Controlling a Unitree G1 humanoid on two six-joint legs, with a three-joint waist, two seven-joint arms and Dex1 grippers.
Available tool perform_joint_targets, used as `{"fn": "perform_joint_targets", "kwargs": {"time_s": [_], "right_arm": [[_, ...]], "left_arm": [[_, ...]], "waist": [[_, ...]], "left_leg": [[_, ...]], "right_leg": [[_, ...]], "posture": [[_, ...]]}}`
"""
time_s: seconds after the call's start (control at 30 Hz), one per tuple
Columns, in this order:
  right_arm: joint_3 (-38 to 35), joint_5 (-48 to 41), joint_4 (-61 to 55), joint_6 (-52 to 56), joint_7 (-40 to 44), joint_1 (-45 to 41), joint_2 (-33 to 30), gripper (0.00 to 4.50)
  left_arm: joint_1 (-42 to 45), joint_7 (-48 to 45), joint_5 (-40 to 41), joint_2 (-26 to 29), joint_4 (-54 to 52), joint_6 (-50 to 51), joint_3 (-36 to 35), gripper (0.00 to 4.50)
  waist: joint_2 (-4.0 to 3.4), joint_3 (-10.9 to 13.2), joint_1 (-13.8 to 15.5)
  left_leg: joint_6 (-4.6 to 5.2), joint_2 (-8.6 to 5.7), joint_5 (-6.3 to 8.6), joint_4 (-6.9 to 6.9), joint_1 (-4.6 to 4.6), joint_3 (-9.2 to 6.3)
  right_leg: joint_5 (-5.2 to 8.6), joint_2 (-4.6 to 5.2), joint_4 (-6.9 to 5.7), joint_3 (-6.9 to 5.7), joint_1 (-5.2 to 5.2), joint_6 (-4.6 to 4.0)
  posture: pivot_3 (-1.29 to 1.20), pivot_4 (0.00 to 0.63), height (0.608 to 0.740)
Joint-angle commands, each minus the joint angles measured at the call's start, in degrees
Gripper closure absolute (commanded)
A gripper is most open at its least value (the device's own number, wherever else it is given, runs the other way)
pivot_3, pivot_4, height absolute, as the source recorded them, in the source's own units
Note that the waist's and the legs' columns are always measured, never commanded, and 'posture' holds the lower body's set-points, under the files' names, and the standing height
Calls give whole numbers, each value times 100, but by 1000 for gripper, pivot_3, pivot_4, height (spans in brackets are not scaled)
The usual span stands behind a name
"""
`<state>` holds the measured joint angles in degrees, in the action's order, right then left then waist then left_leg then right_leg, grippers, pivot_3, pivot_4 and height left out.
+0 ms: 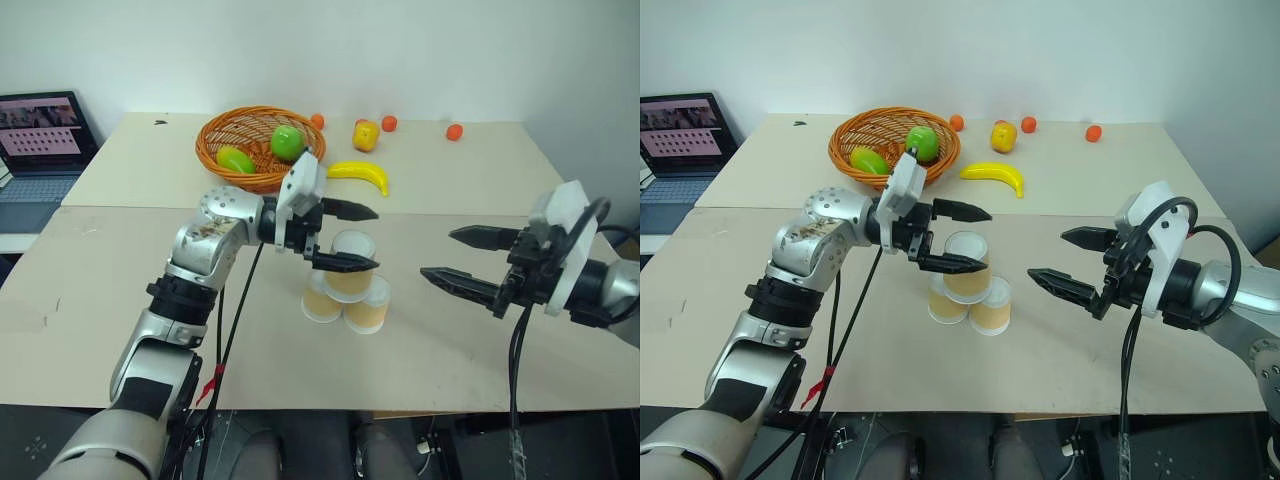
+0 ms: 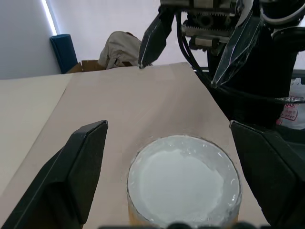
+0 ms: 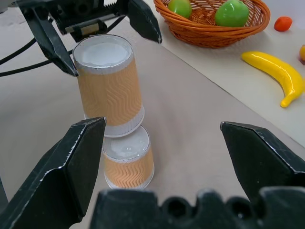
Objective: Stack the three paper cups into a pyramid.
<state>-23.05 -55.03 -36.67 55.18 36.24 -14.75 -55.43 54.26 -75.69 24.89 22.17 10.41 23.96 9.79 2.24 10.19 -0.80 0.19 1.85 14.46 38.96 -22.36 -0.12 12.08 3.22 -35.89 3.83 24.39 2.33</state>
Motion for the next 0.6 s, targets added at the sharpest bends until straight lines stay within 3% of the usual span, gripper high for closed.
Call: {"fn": "perform_joint_targets", "kwargs": {"time_s": [0.03, 0.17, 0.3, 0.4, 0.47, 0.6], "right_arm": [[-76, 14, -56, -164, 30, -109, -96, 0], [-243, 7, -22, -146, 93, -5, -143, 0], [-874, -33, -34, -111, 334, 512, -217, 0], [-1281, 159, -21, -244, 559, 1097, -169, 0], [-1392, 235, 26, -384, 716, 1531, 39, 0], [-1406, 486, 199, -752, 897, 2020, 305, 0]], "left_arm": [[565, 310, 319, -41, -199, 224, -459, 144], [1097, 928, 511, 116, 139, 647, -1041, 144], [1074, 1119, 721, 841, 141, 1404, -1538, 144], [382, 1016, 663, 1556, -347, 1621, -1630, 144], [-631, 843, 377, 2078, -874, 1268, -1578, 144], [-1873, 1439, 246, 2157, -1360, 952, -1919, 144]], "waist": [[0, 0, 0], [2, 1, -9], [-1, 0, -40], [-3, -2, -60], [-11, -7, -76], [-6, -4, -21]], "left_leg": [[0, 0, 0, 0, -1, 0], [0, 0, 0, 0, 0, 0], [1, 2, 0, -3, 5, -1], [1, 3, 0, -3, 4, -1], [0, 3, 1, -6, 11, 0], [-4, 3, -1, -8, 14, 5]], "right_leg": [[0, 0, 1, 0, 0, 0], [0, 0, 0, 0, 1, 2], [2, -3, -5, 2, 0, 3], [2, -4, -8, 2, 4, 3], [2, -2, -9, 5, 1, 4], [4, 1, -8, 8, -2, 4]], "posture": [[0, 150, 737], [0, 150, 737], [0, 150, 737], [0, 150, 737], [0, 150, 737], [0, 150, 737]]}}
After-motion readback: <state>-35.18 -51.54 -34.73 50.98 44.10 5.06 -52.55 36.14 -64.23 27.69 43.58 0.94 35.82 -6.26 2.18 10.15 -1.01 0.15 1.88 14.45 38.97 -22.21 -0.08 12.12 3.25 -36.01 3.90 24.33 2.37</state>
